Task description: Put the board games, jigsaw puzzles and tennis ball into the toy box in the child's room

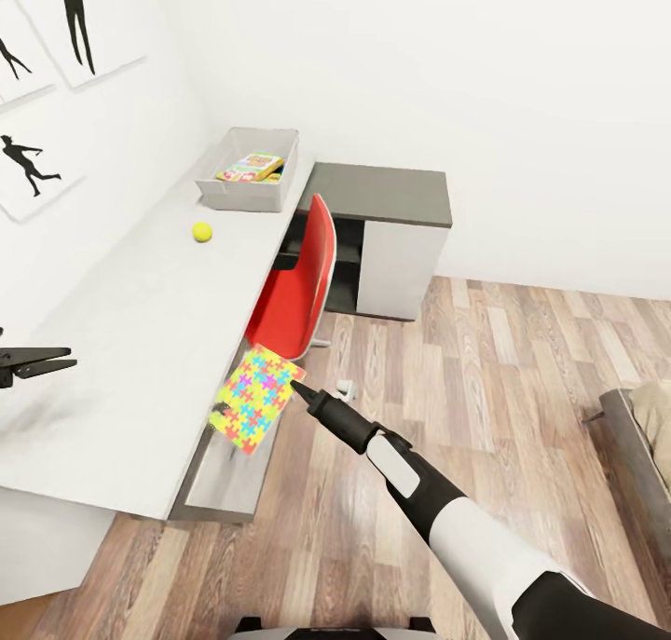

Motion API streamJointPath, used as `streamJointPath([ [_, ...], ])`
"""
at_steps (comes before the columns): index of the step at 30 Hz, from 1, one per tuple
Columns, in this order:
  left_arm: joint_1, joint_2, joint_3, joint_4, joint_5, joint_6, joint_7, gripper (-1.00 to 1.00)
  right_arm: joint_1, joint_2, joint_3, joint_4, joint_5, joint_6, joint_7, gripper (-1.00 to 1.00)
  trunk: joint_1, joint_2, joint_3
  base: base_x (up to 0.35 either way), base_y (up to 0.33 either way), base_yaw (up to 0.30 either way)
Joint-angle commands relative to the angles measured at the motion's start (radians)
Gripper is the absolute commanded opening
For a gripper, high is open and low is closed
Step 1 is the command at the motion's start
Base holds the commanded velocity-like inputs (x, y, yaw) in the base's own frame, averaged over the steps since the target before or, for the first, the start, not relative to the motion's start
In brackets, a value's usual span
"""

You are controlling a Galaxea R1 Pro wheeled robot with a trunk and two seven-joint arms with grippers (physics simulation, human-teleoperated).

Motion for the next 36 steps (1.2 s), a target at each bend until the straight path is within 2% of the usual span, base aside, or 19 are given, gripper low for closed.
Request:
streamJointPath([
  [1,0.0,0.0,0.0,0.0,0.0,0.011,-0.004,1.0,-0.001,0.0,0.001,0.001,-0.011,0.007,0.002,-1.0,0.001,-0.002,0.0,-0.004,0.0,-0.233],
  [15,0.0,-0.011,0.0,0.0,-0.001,0.01,-0.004,1.0,0.0,-0.016,-0.004,0.001,-0.013,0.009,0.001,-1.0,0.001,-0.002,0.015,-0.001,0.0,-0.231],
  [19,0.0,-0.014,-0.004,0.004,-0.001,0.01,-0.004,1.0,0.002,-0.052,-0.02,0.001,-0.035,0.019,0.023,-1.0,0.001,-0.002,0.02,0.0,0.0,-0.219],
  [22,0.017,-0.024,-0.009,0.011,-0.002,0.006,-0.004,1.0,0.02,-0.112,-0.025,0.002,-0.101,0.057,0.066,-1.0,0.001,-0.002,0.024,0.0,0.0,-0.216],
  [24,0.039,-0.028,-0.009,0.013,-0.003,0.003,-0.004,1.0,0.029,-0.142,-0.026,0.002,-0.129,0.067,0.078,-1.0,0.001,-0.002,0.026,0.0,0.0,-0.215],
  [28,0.08,-0.029,-0.01,0.015,-0.005,-0.002,-0.004,1.0,0.034,-0.162,-0.024,0.001,-0.142,0.072,0.086,-1.0,0.001,-0.002,0.03,0.0,0.0,-0.192],
  [36,0.146,-0.027,-0.008,0.015,-0.011,-0.006,-0.004,1.0,0.036,-0.167,-0.021,0.001,-0.136,0.071,0.09,-1.0,0.001,-0.002,0.032,0.0,0.0,-0.037],
])
